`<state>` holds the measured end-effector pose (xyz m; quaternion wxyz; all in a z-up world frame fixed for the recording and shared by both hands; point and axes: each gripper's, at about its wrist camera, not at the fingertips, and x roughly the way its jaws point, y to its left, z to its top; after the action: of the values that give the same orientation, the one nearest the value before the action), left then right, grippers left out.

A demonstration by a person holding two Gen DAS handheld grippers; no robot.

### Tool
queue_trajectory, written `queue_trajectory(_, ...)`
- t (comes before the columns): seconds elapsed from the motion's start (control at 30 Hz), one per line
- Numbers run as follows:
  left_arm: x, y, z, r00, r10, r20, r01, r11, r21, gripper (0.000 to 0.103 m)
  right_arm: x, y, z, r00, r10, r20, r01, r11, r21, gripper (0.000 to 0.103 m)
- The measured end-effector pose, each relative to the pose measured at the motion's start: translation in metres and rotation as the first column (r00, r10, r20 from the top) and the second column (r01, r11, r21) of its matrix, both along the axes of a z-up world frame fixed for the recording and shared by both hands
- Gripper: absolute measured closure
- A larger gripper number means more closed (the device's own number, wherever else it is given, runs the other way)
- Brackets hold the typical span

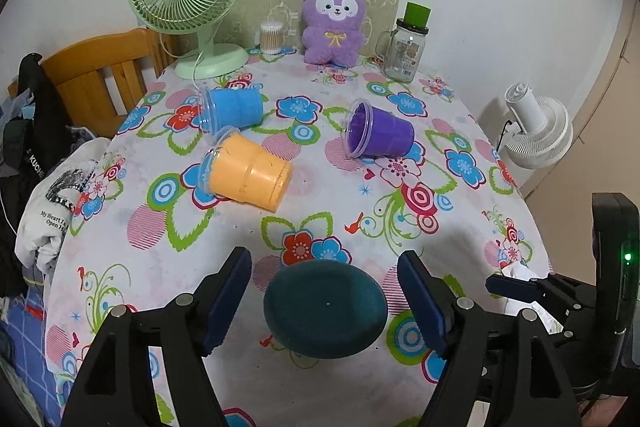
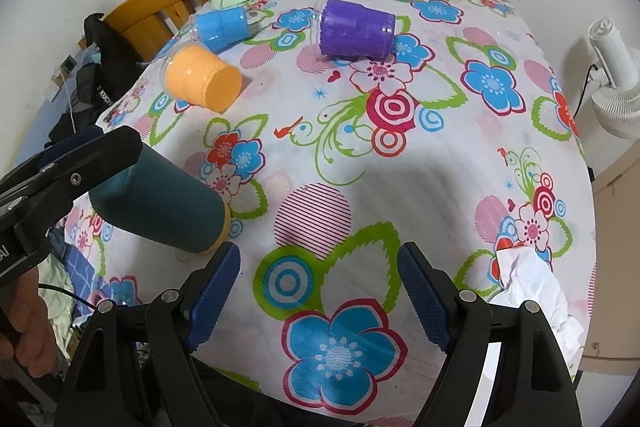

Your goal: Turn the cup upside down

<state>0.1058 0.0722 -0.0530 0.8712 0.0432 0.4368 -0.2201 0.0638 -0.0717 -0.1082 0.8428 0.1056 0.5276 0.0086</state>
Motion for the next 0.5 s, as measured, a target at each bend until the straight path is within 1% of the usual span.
queue_trajectory(0.17,-0.004,0.004,0.008,1.0,0.004,0.021,-0.003,1.0,-0.015,0.024,-0.002,0.004,0.01,1.0,0.001,0.022,-0.001,1.0,-0.006,0.02)
queue_trajectory(0.23,-0.006,0.006,0.011,0.999,0.006,0.031,-0.006,1.0,-0.02,0.021,-0.003,0.006,0.015,0.999,0.001,0.034,-0.001,1.0,-0.008,0.02)
queue_trajectory(0.37,-0.01,0.012,0.019,0.999,0.006,0.049,-0.004,0.999,-0.038,0.021,-0.006,0.01,0.026,0.998,-0.001,0.06,0.002,1.0,-0.015,0.02)
queue_trajectory(0.5,-0.017,0.018,0.03,0.997,0.009,0.079,-0.005,0.999,-0.053,0.016,-0.009,0.016,0.035,0.997,0.005,0.08,-0.002,1.0,-0.028,0.02)
